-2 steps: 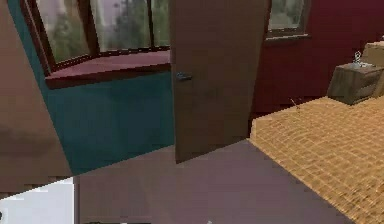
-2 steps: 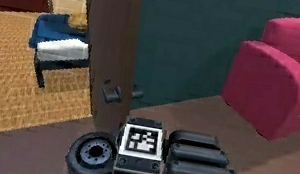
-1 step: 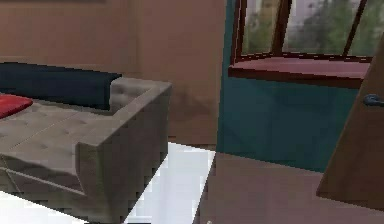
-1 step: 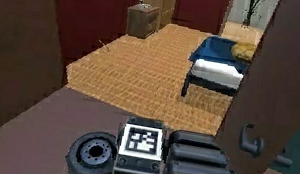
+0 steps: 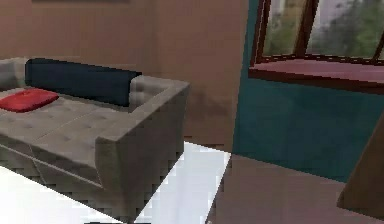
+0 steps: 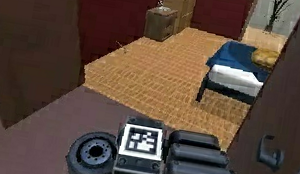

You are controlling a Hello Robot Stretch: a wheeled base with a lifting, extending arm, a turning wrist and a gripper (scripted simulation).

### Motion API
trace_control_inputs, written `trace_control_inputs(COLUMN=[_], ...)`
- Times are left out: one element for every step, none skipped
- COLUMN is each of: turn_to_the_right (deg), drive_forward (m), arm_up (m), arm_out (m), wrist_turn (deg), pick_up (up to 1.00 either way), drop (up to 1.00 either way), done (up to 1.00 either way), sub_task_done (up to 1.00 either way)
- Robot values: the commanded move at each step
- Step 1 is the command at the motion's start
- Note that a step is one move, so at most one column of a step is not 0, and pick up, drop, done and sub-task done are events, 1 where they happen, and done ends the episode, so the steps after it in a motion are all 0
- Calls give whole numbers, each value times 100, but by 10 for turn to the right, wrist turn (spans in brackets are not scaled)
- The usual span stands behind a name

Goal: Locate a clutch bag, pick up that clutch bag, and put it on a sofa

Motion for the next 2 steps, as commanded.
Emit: trace_control_inputs(turn_to_the_right=[-30,0], drive_forward=[0,30], arm_up=[0,0], arm_out=[0,0], wrist_turn=[0,0], pick_up=[0,0], drop=[0,0], done=[0,0], sub_task_done=[0,0])
